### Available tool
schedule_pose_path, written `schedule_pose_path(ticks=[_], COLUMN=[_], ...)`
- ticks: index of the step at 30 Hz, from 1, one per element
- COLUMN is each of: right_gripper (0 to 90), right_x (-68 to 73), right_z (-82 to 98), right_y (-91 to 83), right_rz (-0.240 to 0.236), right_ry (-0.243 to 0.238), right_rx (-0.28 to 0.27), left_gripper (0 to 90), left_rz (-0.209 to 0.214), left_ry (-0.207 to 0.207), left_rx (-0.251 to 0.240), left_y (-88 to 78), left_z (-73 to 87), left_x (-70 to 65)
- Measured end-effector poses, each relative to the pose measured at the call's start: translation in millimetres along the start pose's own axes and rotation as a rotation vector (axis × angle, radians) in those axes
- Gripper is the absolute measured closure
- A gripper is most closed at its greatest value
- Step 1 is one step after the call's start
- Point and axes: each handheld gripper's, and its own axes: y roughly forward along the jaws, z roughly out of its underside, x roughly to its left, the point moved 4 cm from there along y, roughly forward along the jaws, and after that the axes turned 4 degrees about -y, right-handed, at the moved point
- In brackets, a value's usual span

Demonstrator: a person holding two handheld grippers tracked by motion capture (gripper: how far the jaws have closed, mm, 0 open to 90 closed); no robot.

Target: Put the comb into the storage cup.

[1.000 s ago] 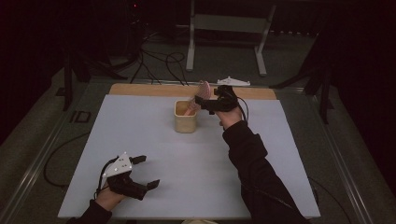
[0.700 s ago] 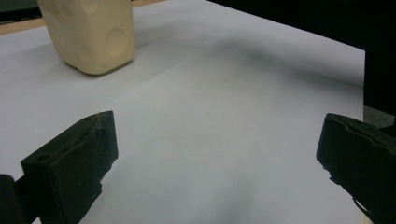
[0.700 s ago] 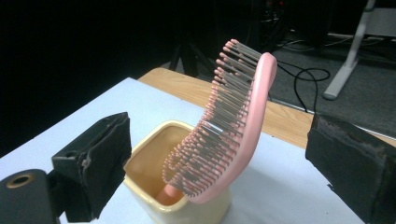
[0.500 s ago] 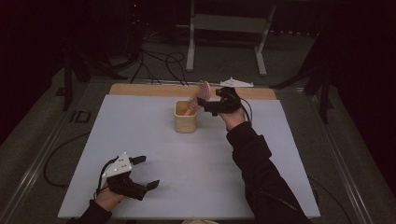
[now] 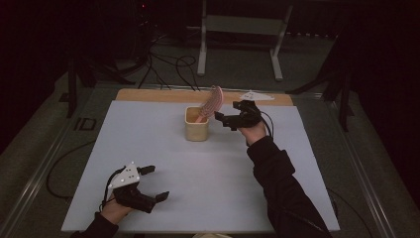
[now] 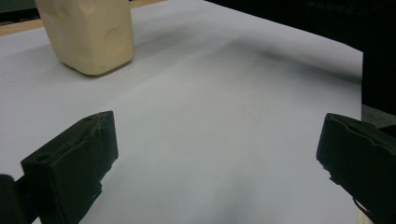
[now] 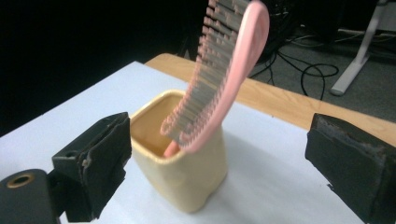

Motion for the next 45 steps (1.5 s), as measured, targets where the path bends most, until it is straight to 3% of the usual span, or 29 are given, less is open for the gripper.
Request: schedule_pose_path(ticks=[13,26,45], right_gripper=[7.2,7.2,7.1], right_x=[1.8,8.5,20.8], right_z=[32.3,61.0,103.3], right_y=[-16.2,-32.3,-68.5], right_rz=[-0.041,-0.048,-0.082], right_ry=[-0.005,-0.023,-0.007], right_rx=[0.031,0.065,0.064], left_gripper=[0.0,0.0,0.0], left_rz=[0.000,0.000,0.009], left_ry=[-0.001,0.000,0.000], left_rx=[0.000,0.000,0.002], left_y=[-0.4,-0.3,-0.1], left_z=[-0.1,-0.3,0.0], left_x=[0.1,-0.2,-0.8])
